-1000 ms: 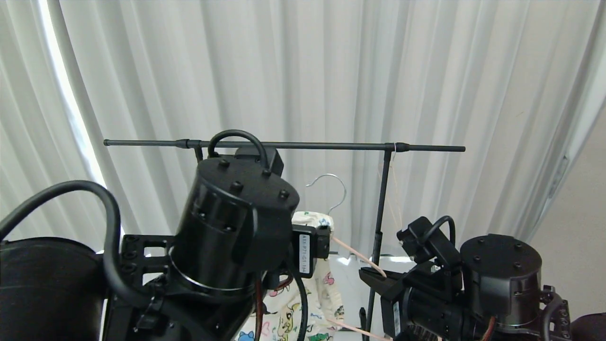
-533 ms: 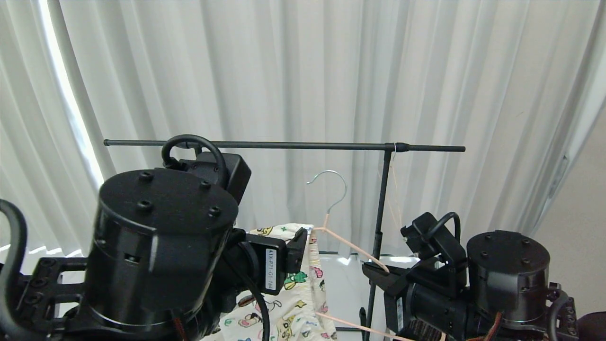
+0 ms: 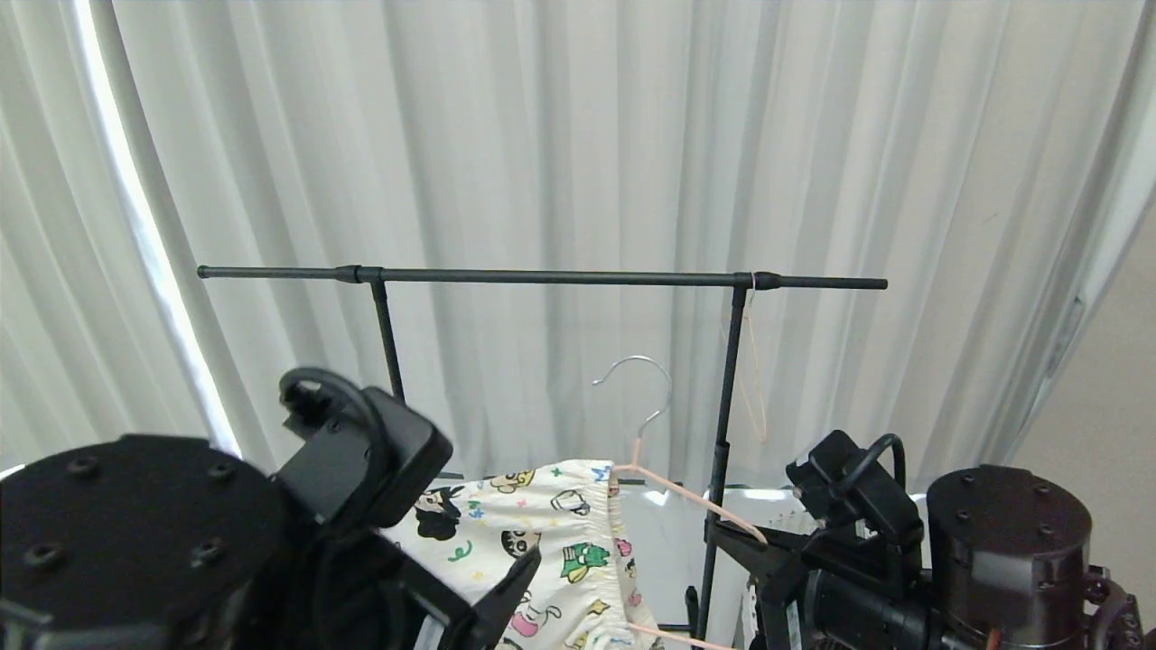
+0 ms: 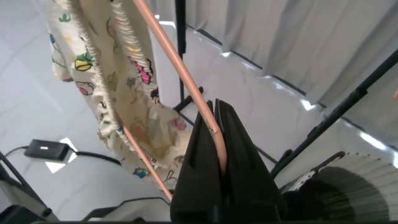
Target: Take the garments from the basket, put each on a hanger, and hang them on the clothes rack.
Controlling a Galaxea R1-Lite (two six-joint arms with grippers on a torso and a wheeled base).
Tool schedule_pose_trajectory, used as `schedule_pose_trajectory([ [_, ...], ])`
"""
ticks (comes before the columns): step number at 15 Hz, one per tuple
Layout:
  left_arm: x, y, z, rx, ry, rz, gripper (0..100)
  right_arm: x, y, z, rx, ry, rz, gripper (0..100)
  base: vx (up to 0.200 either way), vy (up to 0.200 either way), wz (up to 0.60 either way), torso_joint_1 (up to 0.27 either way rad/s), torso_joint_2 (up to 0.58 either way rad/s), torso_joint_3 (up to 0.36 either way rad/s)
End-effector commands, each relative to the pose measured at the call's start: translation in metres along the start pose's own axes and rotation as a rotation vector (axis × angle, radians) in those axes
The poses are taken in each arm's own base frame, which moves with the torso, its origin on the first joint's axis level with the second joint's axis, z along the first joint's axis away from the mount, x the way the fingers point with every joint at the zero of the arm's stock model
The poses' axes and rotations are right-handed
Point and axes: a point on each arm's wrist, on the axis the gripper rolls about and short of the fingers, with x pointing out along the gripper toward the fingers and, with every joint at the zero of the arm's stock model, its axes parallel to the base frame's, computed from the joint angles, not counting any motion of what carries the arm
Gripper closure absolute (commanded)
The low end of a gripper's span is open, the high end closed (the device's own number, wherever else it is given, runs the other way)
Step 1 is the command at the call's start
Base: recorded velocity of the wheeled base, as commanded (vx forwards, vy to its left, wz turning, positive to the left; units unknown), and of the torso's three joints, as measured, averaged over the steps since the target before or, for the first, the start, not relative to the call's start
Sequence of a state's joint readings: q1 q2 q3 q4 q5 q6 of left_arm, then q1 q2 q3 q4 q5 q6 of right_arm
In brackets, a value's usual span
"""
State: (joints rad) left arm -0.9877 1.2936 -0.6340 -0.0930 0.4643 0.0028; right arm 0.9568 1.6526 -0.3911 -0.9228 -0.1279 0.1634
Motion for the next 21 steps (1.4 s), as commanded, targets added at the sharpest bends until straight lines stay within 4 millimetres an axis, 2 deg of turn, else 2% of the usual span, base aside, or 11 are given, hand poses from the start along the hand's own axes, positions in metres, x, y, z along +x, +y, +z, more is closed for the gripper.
schedule_pose_trajectory([
  [1, -0.037, 0.021, -0.036, 0.117, -0.071, -0.181, 0, -0.019, -0.002, -0.011, -0.041, -0.006, 0.02, 100, 0.0, 0.0, 0.0, 0.0, 0.0, 0.0],
  [4, -0.037, 0.027, -0.054, 0.189, -0.059, -0.304, 0, -0.039, -0.003, -0.028, -0.15, 0.005, 0.096, 100, 0.0, 0.0, 0.0, 0.0, 0.0, 0.0],
  [9, -0.01, 0.016, -0.049, 0.188, -0.008, -0.358, 0, -0.045, 0.011, -0.027, -0.222, -0.028, 0.175, 100, 0.0, 0.0, 0.0, 0.0, 0.0, 0.0],
  [12, -0.004, 0.013, -0.049, 0.189, 0.003, -0.447, 0, -0.044, 0.016, -0.024, -0.25, -0.054, 0.192, 100, 0.0, 0.0, 0.0, 0.0, 0.0, 0.0],
  [18, 0.013, 0.006, -0.046, 0.187, 0.007, -0.455, 0, -0.045, 0.028, -0.018, -0.274, -0.1, 0.245, 100, 0.0, 0.0, 0.0, 0.0, 0.0, 0.0],
  [19, 0.016, 0.005, -0.045, 0.187, 0.002, -0.456, 100, -0.046, 0.03, -0.018, -0.276, -0.103, 0.254, 100, 0.0, 0.0, 0.0, 0.0, 0.0, 0.0],
  [21, 0.017, 0.005, -0.046, 0.188, 0.007, -0.454, 100, -0.046, 0.03, -0.017, -0.274, -0.109, 0.251, 100, 0.0, 0.0, 0.0, 0.0, 0.0, 0.0],
])
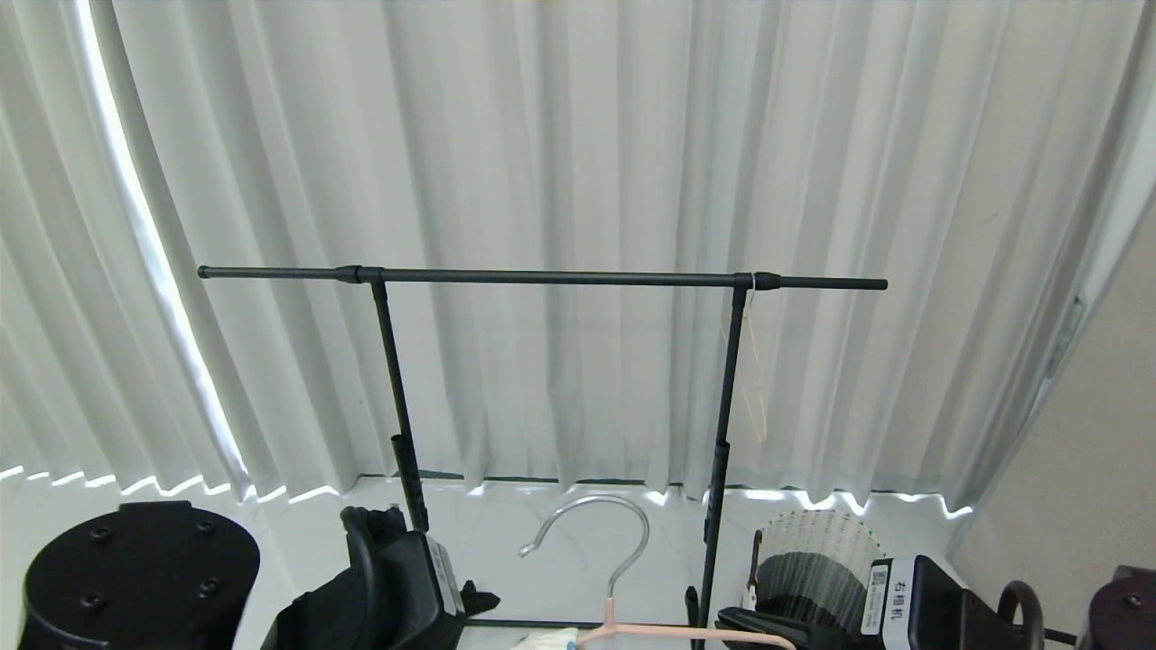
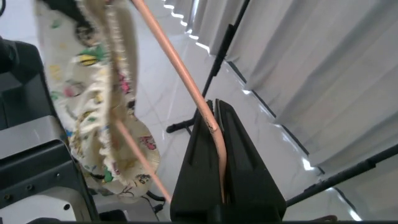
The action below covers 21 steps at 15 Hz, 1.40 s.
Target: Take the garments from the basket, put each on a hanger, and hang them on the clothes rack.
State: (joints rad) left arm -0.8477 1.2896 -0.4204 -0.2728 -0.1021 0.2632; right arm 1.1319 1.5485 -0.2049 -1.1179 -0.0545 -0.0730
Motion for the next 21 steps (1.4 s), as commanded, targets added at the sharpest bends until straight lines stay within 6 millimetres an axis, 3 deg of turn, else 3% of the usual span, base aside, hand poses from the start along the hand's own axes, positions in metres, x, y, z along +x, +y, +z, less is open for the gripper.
schedule_pose_trajectory([
  [1, 0.005, 0.0, -0.002, -0.002, 0.023, -0.003, 100, -0.001, 0.0, 0.001, -0.001, -0.008, 0.002, 100, 0.0, 0.0, 0.0, 0.0, 0.0, 0.0],
  [4, 0.004, 0.0, -0.003, -0.001, 0.025, -0.002, 100, -0.002, 0.0, 0.0, -0.003, -0.001, -0.013, 100, 0.0, 0.0, 0.0, 0.0, 0.0, 0.0],
  [5, 0.004, 0.0, -0.003, 0.001, 0.025, -0.002, 100, -0.002, 0.0, 0.0, -0.001, 0.0, -0.021, 0, 0.0, 0.0, 0.0, 0.0, 0.0, 0.0],
  [12, 0.003, 0.002, -0.016, -0.005, 0.101, 0.15, 100, -0.011, -0.005, -0.014, -0.001, 0.057, -0.107, 0, 0.0, 0.0, 0.0, 0.0, 0.0, 0.0],
  [16, -0.01, 0.011, -0.001, -0.014, -0.061, 0.231, 100, -0.011, -0.004, -0.019, 0.082, 0.076, -0.03, 0, 0.0, 0.0, 0.0, 0.0, 0.0, 0.0],
  [19, -0.024, 0.01, 0.004, -0.01, -0.128, 0.244, 100, 0.005, -0.003, -0.018, 0.312, 0.092, -0.003, 0, 0.0, 0.0, 0.0, 0.0, 0.0, 0.0],
  [21, -0.033, 0.01, 0.012, -0.005, -0.183, 0.256, 100, 0.035, -0.008, -0.018, 0.486, 0.102, -0.038, 0, 0.0, 0.0, 0.0, 0.0, 0.0, 0.0],
])
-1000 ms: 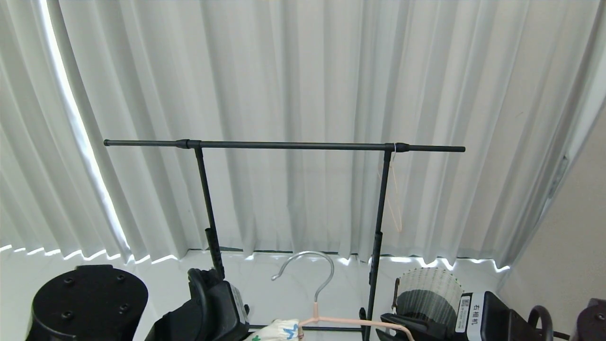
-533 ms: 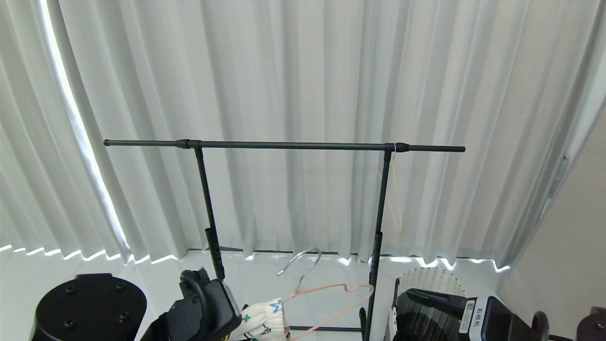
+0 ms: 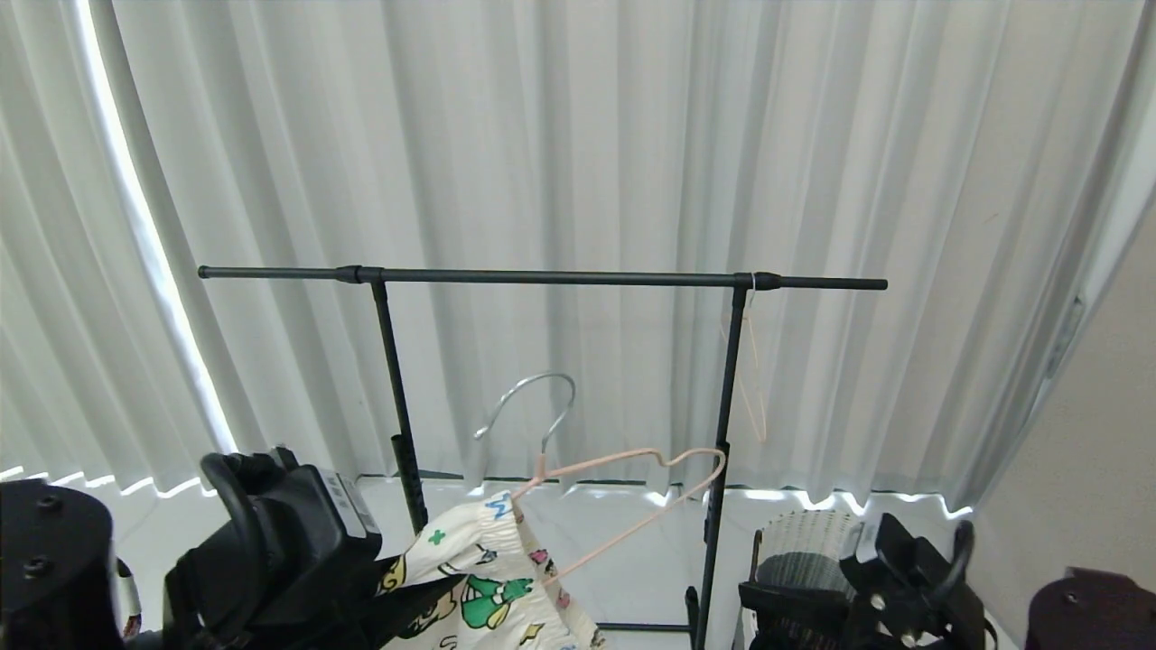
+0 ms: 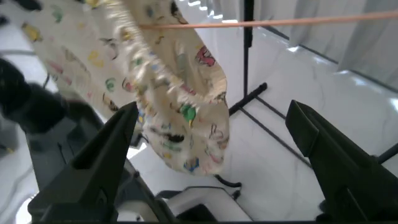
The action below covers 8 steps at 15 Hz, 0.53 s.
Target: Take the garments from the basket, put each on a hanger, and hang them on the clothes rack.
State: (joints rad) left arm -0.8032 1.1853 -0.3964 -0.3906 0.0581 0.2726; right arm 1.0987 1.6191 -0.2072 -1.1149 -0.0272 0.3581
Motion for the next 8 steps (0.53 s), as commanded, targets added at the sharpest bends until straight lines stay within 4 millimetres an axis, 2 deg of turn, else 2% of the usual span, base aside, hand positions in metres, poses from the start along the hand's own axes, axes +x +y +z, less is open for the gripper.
schedule_pose_trajectory([
  [1, -0.008, 0.002, 0.009, 0.0, -0.056, 0.012, 100, 0.033, -0.008, -0.001, 0.062, 0.03, -0.043, 0, 0.0, 0.0, 0.0, 0.0, 0.0, 0.0],
  [2, -0.009, 0.003, 0.016, 0.001, -0.082, 0.012, 100, 0.049, -0.013, -0.001, 0.069, 0.037, -0.066, 0, 0.0, 0.0, 0.0, 0.0, 0.0, 0.0],
  [4, -0.009, 0.003, 0.026, 0.007, -0.117, 0.002, 100, 0.068, -0.021, 0.002, 0.089, 0.025, -0.095, 0, 0.0, 0.0, 0.0, 0.0, 0.0, 0.0],
  [6, -0.009, 0.003, 0.032, 0.008, -0.134, -0.005, 100, 0.075, -0.025, 0.002, 0.093, 0.026, -0.109, 0, 0.0, 0.0, 0.0, 0.0, 0.0, 0.0],
  [8, -0.008, 0.003, 0.032, 0.01, -0.134, -0.016, 100, 0.076, -0.02, 0.0, 0.085, 0.035, -0.092, 0, 0.0, 0.0, 0.0, 0.0, 0.0, 0.0],
])
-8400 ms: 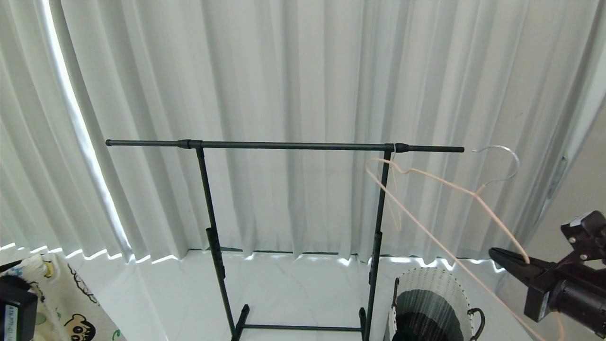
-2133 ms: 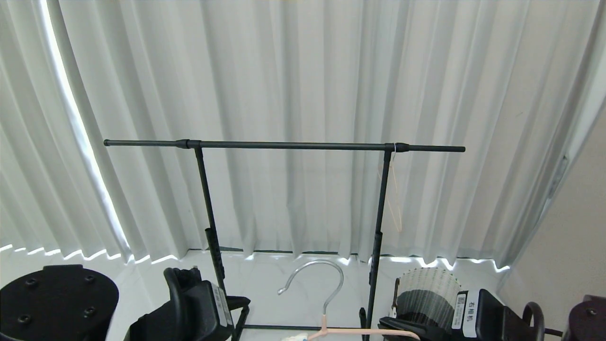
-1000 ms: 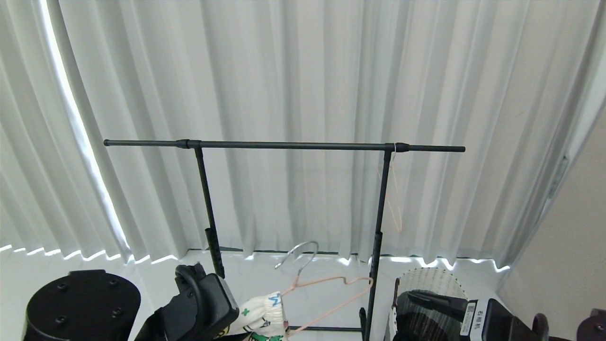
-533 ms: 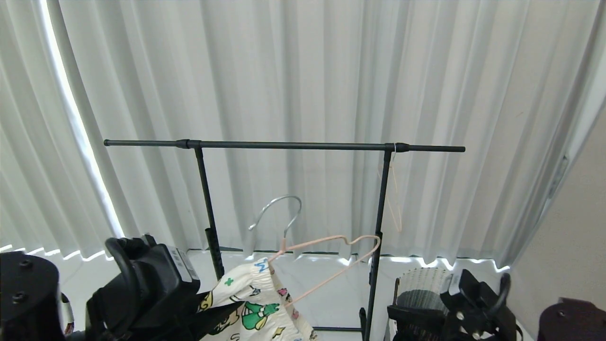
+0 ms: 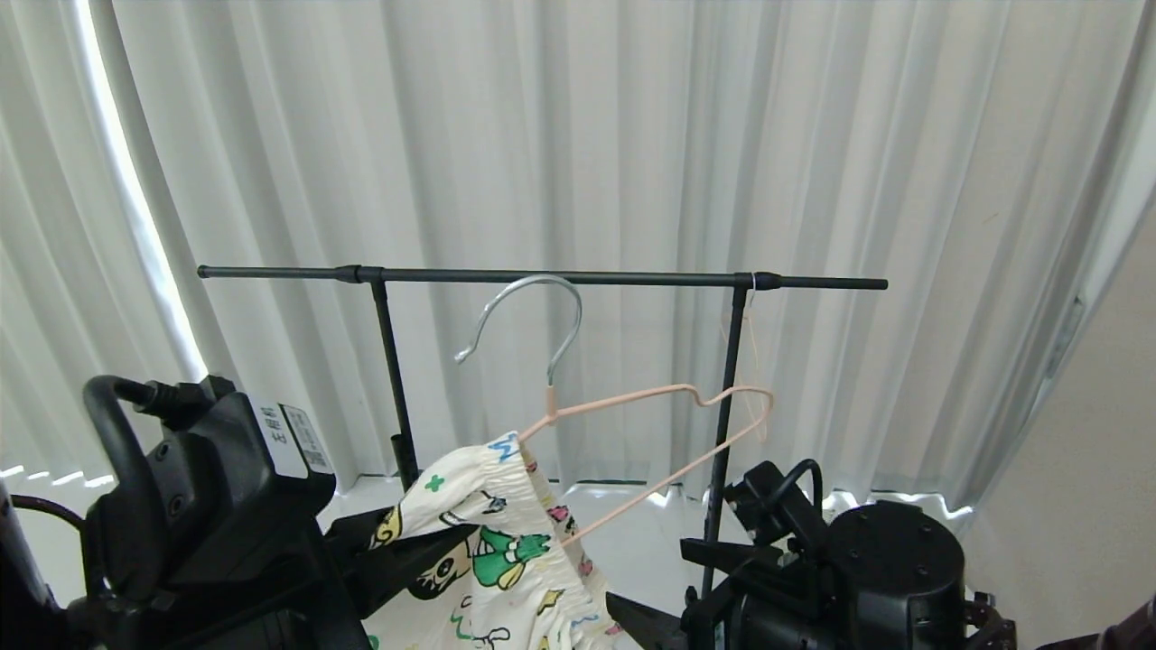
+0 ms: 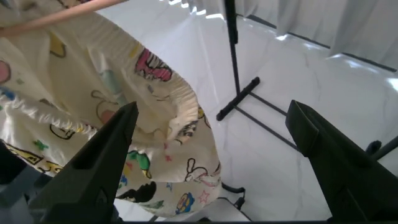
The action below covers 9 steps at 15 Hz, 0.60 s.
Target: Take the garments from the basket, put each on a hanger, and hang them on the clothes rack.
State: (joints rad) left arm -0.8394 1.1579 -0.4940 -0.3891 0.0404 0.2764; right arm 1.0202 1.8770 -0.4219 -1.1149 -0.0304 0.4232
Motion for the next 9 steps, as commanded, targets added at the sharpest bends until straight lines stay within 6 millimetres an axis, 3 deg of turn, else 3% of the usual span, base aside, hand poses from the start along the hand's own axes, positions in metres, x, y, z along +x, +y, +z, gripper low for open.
schedule_pose_trajectory([
  [1, 0.001, 0.0, 0.0, 0.0, 0.0, -0.011, 100, 0.005, 0.0, -0.007, -0.004, 0.028, -0.002, 0, 0.0, 0.0, 0.0, 0.0, 0.0, 0.0],
  [5, 0.002, 0.0, 0.0, 0.0, 0.0, -0.015, 100, 0.005, 0.003, -0.01, -0.019, 0.038, 0.006, 0, 0.0, 0.0, 0.0, 0.0, 0.0, 0.0],
  [7, 0.002, -0.001, 0.0, 0.0, 0.0, -0.016, 100, 0.011, 0.005, -0.025, -0.053, 0.078, -0.034, 0, 0.0, 0.0, 0.0, 0.0, 0.0, 0.0],
  [9, 0.002, 0.0, 0.001, 0.0, -0.002, -0.014, 100, 0.013, -0.008, -0.042, -0.095, 0.12, -0.152, 0, 0.0, 0.0, 0.0, 0.0, 0.0, 0.0],
])
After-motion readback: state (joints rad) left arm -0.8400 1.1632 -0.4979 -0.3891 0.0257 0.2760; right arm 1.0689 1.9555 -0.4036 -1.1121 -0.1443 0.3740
